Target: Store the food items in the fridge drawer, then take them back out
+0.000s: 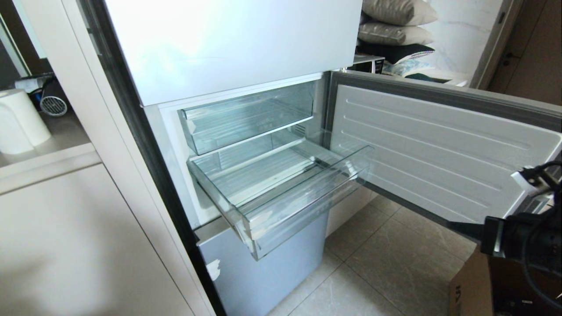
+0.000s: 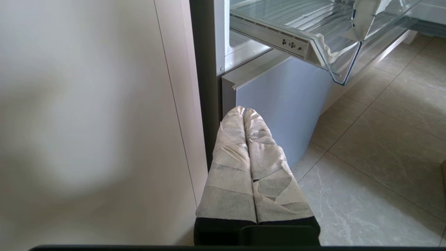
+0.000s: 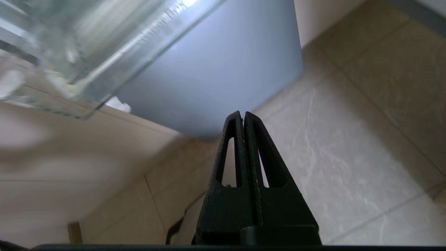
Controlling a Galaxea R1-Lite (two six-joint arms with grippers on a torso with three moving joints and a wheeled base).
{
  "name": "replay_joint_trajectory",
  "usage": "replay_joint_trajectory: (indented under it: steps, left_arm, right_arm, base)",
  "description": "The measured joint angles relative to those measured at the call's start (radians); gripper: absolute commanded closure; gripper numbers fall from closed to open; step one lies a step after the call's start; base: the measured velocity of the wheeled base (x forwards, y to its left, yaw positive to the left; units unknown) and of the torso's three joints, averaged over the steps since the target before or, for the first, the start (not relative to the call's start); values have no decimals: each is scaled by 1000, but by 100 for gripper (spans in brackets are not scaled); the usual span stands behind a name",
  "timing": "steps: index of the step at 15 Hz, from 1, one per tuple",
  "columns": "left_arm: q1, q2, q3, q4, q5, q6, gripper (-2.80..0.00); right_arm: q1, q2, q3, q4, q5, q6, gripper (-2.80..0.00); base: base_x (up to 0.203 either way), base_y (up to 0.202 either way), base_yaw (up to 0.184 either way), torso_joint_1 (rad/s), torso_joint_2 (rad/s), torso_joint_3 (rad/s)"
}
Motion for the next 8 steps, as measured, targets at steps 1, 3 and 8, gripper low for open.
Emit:
replay_joint_trajectory:
  steps: [1,3,8]
  left_arm:
    - [0,0,0,0,0,0,0]
    - [0,0,0,0,0,0,0]
    - [0,0,0,0,0,0,0]
  right_arm:
    - [16,73,-41,4,-11,-4,0]
    - [46,225,-136,8,-23,-16,0]
    - [121,540,-348,-48,-26,-34,0]
  base:
    - [0,0,0,0,0,0]
    - [0,0,0,0,0,0]
    - [0,0,0,0,0,0]
